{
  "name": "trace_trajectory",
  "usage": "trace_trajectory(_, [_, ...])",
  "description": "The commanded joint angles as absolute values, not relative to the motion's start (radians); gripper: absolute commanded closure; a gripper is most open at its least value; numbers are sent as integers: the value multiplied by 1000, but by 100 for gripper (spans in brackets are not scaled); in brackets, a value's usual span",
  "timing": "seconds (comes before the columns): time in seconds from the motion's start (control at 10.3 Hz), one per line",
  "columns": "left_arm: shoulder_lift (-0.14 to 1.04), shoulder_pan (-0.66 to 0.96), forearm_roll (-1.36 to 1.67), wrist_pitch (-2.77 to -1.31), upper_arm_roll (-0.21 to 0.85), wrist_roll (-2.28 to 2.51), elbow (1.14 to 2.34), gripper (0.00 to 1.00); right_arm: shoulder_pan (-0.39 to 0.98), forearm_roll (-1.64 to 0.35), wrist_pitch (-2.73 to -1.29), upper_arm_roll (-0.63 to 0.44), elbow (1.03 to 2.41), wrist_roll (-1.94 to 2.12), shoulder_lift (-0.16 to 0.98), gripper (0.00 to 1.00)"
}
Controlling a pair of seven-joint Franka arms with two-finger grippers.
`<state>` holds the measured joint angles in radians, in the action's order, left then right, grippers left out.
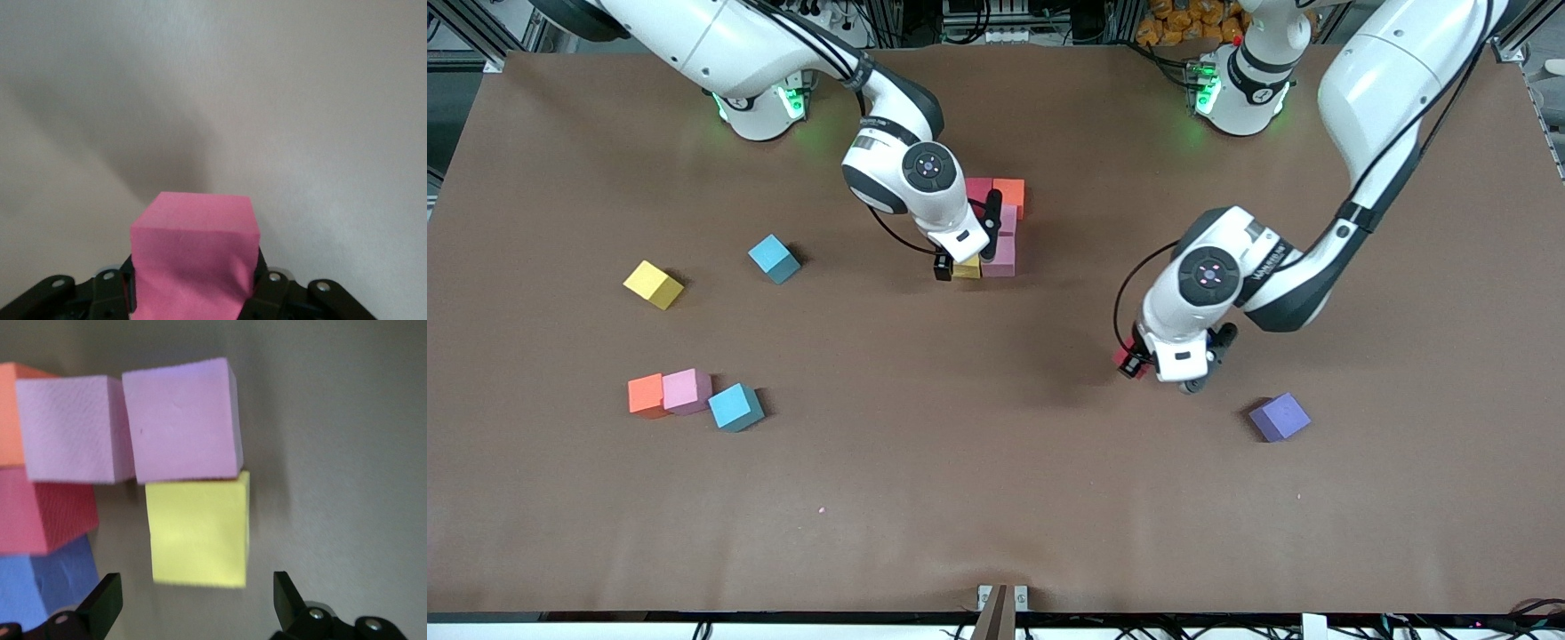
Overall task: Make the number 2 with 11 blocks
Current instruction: 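Carry the red cube to the group while the right gripper reaches cyan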
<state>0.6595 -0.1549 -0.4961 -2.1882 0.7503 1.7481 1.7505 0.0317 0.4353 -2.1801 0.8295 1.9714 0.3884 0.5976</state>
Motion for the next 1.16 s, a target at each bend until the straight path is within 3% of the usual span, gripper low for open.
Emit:
trace_trajectory(0.0, [650, -100, -477, -2169, 744, 1862, 1735, 74, -108, 451, -2002, 928, 1924, 443, 568, 0])
trace_trajectory(0.39, [655, -8, -477, -2169, 741, 2098, 1701, 74, -305, 555, -2005, 917, 1919, 495, 499, 0])
trace_trajectory(0.68, [686, 142, -474, -2169, 721, 2282, 1645, 74, -444, 597, -2193, 827, 1905, 780, 505, 0])
trace_trajectory(0.87, [686, 220, -450, -2169, 719, 2357, 1640, 74, -454, 600, -2224, 757, 1896, 897, 505, 0])
trace_trajectory(1.06, [707, 285, -398, -2169, 718, 2381, 1579, 74, -463, 598, -2343, 672, 1882, 1082, 538, 0])
